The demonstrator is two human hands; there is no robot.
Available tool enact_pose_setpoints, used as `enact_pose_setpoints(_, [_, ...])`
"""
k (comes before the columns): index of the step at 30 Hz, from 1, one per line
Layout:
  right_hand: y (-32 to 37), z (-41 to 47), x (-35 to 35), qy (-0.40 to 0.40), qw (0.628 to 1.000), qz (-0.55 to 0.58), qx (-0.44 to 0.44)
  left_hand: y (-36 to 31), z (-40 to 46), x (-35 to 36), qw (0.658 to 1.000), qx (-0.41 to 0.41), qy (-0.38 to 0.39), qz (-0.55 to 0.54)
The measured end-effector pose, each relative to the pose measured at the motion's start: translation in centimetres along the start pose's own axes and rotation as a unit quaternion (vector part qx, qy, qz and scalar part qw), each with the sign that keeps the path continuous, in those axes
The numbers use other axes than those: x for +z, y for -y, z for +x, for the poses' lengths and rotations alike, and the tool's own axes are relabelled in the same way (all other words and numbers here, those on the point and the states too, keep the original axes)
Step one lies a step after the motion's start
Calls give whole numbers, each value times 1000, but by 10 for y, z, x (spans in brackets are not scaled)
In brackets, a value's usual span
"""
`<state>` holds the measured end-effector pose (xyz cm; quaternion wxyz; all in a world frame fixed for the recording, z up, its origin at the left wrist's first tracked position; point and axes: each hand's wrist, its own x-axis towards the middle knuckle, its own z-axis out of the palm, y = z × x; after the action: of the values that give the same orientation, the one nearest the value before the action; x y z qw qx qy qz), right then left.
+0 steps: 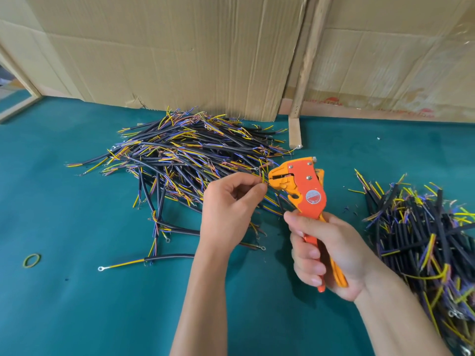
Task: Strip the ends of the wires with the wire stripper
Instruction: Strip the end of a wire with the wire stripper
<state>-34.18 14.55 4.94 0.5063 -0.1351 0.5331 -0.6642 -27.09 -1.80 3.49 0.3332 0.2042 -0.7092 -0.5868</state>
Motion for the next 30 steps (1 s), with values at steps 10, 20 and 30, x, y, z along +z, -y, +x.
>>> enact_pose_setpoints(10, [5,-5,-12,50,995,75,-47,5,2,1,999,31,-20,26])
enact_pose_setpoints(20, [7,-8,-21,138,989,50,-9,6,3,3,998,37,-21,36])
enact_pose_setpoints(30, [5,-6,-16,153,987,52,25,2,1,3,999,18,-4,-32])
